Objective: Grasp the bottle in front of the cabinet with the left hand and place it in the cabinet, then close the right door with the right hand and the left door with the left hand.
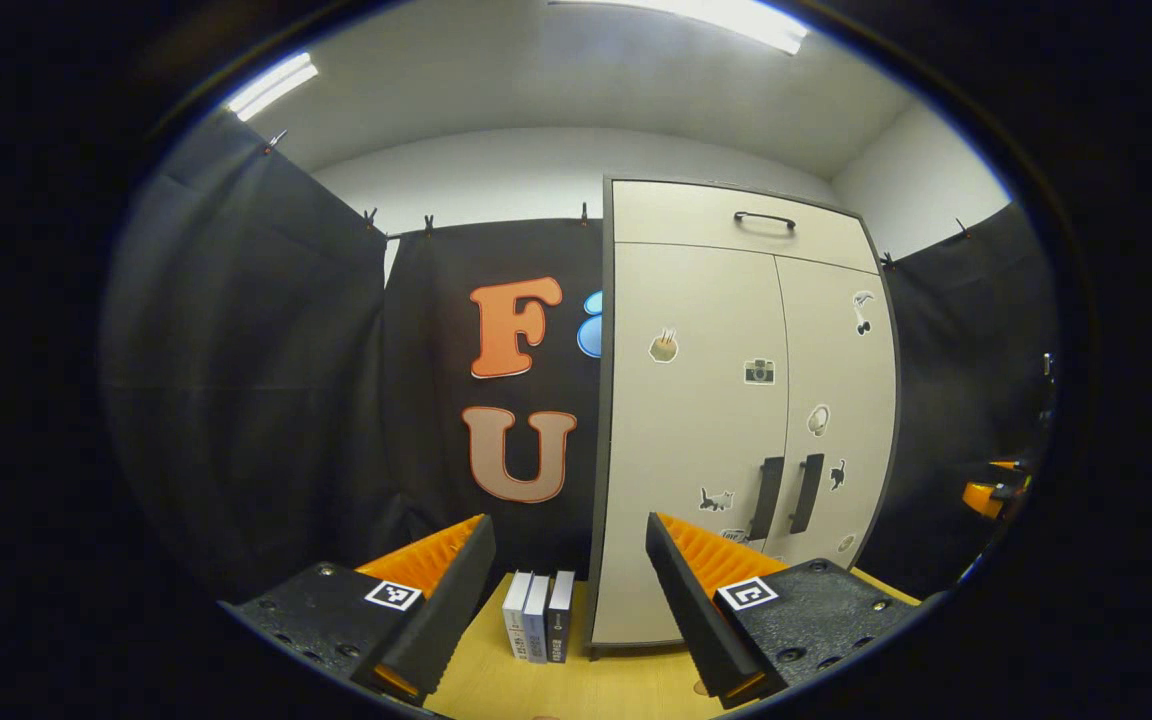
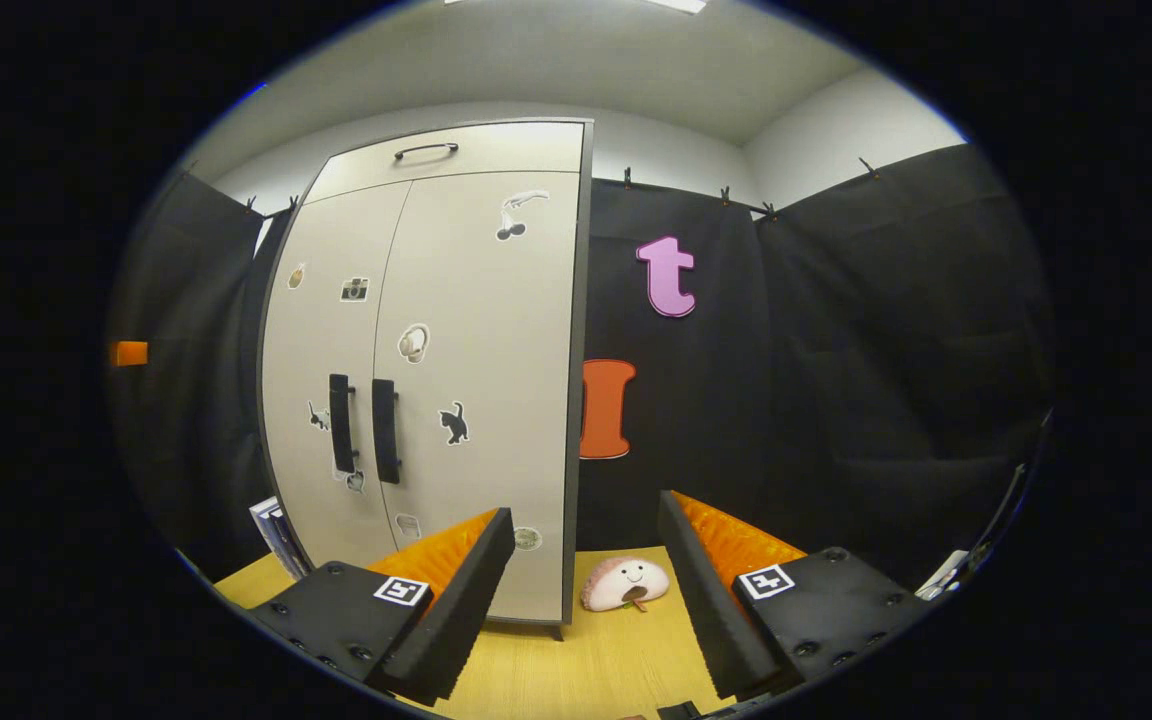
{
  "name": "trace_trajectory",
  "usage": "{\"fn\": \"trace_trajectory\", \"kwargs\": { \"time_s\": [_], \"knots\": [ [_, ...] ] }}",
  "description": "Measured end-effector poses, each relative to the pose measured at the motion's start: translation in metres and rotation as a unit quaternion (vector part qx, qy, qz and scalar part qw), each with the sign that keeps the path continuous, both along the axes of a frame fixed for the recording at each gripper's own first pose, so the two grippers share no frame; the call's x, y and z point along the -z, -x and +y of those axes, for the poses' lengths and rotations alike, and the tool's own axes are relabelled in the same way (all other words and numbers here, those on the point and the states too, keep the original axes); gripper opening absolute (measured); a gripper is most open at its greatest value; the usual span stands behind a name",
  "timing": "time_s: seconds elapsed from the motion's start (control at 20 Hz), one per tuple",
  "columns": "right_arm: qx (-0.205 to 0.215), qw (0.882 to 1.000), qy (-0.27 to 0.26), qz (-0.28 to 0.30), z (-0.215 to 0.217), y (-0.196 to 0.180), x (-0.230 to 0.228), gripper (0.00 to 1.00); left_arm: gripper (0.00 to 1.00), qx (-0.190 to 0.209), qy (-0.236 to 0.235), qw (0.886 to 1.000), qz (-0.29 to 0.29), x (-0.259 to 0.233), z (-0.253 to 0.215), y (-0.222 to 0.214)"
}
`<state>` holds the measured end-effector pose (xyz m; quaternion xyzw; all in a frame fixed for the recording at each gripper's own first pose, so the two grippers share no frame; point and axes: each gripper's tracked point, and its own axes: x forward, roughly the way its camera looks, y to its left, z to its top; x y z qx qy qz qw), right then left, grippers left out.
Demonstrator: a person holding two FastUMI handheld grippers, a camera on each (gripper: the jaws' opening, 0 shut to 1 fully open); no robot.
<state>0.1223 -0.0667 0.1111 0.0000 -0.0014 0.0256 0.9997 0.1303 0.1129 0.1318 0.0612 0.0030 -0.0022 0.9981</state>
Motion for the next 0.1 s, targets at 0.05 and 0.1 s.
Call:
{"fn": "trace_trajectory", "kwargs": {
  "time_s": [0.05,0.1],
  "knots": [
    [0.001,1.0,0.0,-0.001,0.0,-0.0012,-0.0008,0.96,0.92,0.001,-0.003,1.0,-0.002,-0.0005,-0.0016,0.0009],
    [0.001,1.0,0.001,-0.002,-0.0004,-0.0016,-0.0014,0.96,0.93,0.003,-0.004,1.0,-0.003,-0.0007,-0.004,0.0007]
  ]
}}
